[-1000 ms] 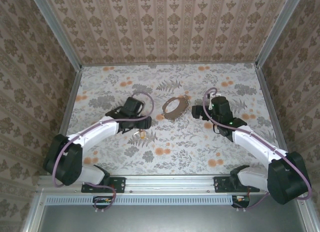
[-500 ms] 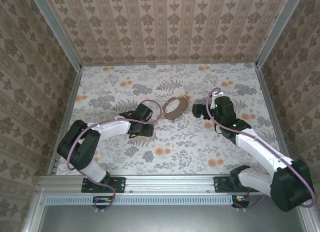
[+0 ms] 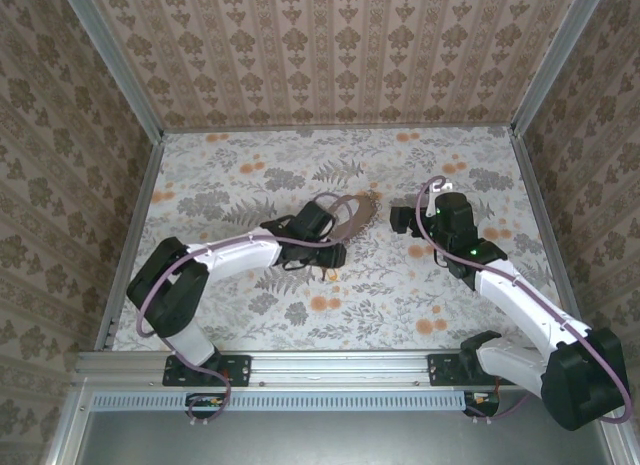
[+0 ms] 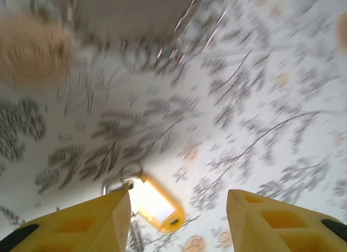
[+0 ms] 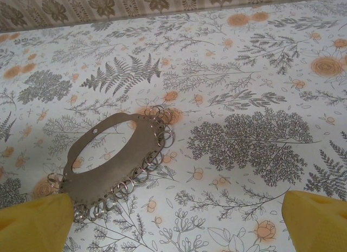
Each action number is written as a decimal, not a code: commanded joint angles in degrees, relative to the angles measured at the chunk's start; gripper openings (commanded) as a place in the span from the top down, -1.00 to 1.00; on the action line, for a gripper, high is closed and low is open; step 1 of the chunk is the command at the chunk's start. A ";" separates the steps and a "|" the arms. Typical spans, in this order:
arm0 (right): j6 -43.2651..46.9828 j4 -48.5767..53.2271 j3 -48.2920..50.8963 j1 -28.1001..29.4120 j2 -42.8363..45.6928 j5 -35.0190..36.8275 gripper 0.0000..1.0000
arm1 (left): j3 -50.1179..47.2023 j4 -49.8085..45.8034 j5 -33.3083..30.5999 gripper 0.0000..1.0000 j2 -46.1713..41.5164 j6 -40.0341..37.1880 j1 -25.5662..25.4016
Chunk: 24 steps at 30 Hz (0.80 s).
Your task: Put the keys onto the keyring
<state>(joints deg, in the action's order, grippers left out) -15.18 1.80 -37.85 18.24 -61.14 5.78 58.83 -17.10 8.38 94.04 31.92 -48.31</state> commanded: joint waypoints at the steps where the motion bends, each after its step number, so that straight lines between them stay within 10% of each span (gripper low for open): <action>1: -0.36 0.44 0.65 -0.33 -1.01 0.31 -1.00 | 5.33 -7.19 -2.33 -0.01 -2.31 -8.71 1.56; 10: -0.48 2.72 -0.59 -0.40 -3.47 -3.38 -1.00 | 22.87 -14.97 -9.80 0.12 17.38 -26.97 6.41; 24: -0.64 -0.13 -0.74 -0.57 -8.22 -5.60 -1.00 | 25.46 -14.06 -8.78 0.36 24.00 -29.75 6.97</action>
<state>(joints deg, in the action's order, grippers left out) -15.25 3.05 -37.85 17.89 -68.79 1.56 82.13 -30.04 -0.03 116.55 4.51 -40.60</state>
